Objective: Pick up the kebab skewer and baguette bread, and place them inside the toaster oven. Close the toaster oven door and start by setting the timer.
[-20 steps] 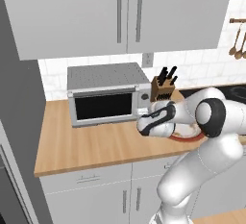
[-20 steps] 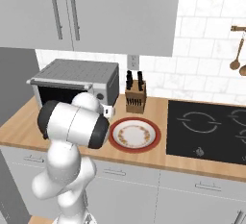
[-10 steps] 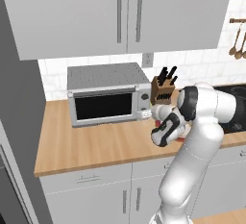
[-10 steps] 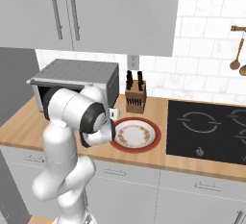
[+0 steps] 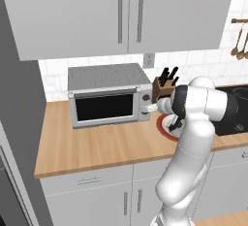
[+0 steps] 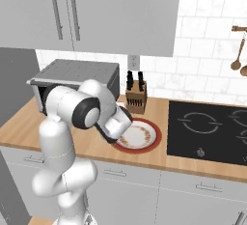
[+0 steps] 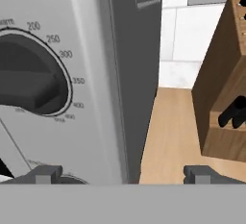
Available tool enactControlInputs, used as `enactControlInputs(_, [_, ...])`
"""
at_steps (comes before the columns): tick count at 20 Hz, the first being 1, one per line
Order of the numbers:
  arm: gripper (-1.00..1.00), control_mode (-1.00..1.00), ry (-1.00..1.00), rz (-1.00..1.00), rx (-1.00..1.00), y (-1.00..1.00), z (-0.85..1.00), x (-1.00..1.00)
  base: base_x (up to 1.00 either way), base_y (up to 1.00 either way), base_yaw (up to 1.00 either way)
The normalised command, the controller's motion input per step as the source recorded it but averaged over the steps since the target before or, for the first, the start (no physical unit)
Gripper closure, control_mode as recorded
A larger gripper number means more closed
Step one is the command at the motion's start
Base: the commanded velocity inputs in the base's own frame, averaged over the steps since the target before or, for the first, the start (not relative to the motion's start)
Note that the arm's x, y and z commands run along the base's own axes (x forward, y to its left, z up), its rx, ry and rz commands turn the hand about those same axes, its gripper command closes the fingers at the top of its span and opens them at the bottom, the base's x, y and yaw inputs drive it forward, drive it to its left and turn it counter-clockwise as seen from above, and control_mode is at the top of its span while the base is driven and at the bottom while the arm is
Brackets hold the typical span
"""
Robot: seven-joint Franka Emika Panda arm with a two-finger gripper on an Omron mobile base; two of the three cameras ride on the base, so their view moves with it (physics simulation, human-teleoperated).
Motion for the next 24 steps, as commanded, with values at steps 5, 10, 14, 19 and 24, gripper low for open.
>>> enactControlInputs(5, [-1.0,-1.0,0.0,0.0,0.0,0.1,0.0,-0.01,0.0,0.0,0.0])
enactControlInputs(10, [-1.0,-1.0,0.0,-0.01,0.0,0.15,-0.06,-0.26,0.0,0.0,0.0])
enactControlInputs(14, [-1.0,-1.0,0.0,-0.02,0.0,0.24,-0.17,-0.24,0.0,0.0,0.0])
enactControlInputs(19, [-1.0,-1.0,-0.01,-0.03,0.0,0.28,-0.23,-0.02,0.0,0.0,0.0])
enactControlInputs(24, [-1.0,-1.0,-0.01,-0.05,0.0,0.24,-0.37,0.0,0.0,0.0,0.0])
